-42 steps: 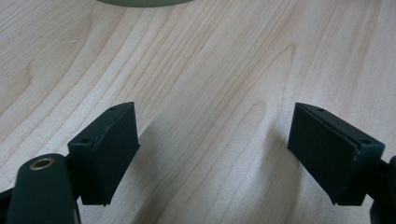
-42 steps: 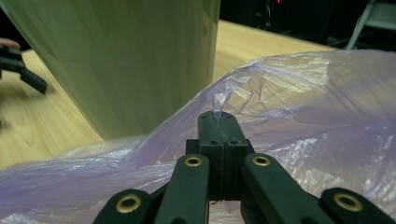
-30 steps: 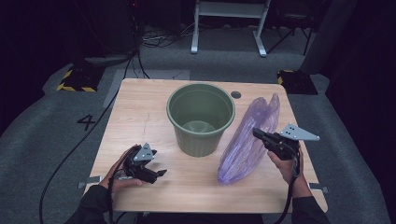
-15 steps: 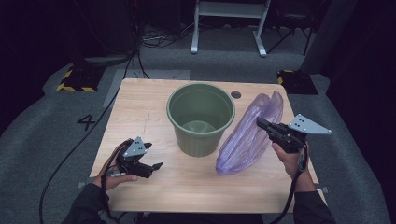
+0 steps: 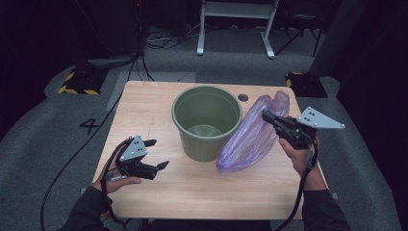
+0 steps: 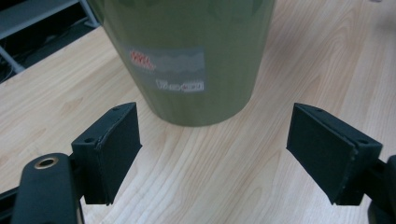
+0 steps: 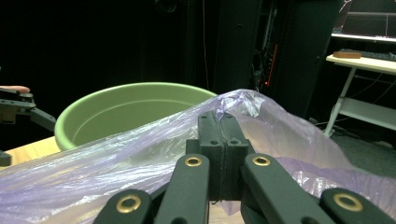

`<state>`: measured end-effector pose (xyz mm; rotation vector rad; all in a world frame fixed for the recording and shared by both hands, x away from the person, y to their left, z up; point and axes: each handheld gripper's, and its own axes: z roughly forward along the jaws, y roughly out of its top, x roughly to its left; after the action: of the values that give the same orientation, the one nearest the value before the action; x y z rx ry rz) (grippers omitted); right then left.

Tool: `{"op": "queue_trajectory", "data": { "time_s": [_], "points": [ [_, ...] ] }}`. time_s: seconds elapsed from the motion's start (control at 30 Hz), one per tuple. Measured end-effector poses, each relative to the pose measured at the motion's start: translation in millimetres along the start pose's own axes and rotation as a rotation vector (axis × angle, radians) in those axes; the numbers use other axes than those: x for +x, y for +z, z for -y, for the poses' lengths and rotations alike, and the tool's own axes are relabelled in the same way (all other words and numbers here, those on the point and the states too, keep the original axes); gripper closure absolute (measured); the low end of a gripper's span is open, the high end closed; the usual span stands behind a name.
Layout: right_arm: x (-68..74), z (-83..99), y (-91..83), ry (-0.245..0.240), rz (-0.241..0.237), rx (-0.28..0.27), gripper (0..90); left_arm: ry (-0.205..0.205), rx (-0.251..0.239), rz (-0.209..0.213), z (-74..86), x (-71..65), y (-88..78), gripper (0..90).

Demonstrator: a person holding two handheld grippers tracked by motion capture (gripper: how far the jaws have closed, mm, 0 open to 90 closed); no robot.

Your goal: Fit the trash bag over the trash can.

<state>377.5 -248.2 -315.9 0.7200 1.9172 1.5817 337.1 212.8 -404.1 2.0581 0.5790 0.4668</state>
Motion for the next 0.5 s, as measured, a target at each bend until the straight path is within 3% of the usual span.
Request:
{"op": "queue_trajectory", "data": {
  "time_s": [0.2,0.3,0.5],
  "points": [
    [4.8,-19.9,10.8,-0.032,-0.011,-0.008,90.0,0.013,-0.020,0.003,-7.4,-1.2,-1.8,16.9],
    [7.5,-30.7,13.1,-0.053,-0.014,-0.013,90.0,0.034,-0.032,-0.015,-12.1,-3.5,-2.3,17.5],
    [3.5,-47.2,15.9,-0.059,0.004,-0.018,90.0,0.062,-0.075,0.006,-26.4,-11.2,-6.1,17.0]
  ]
}}
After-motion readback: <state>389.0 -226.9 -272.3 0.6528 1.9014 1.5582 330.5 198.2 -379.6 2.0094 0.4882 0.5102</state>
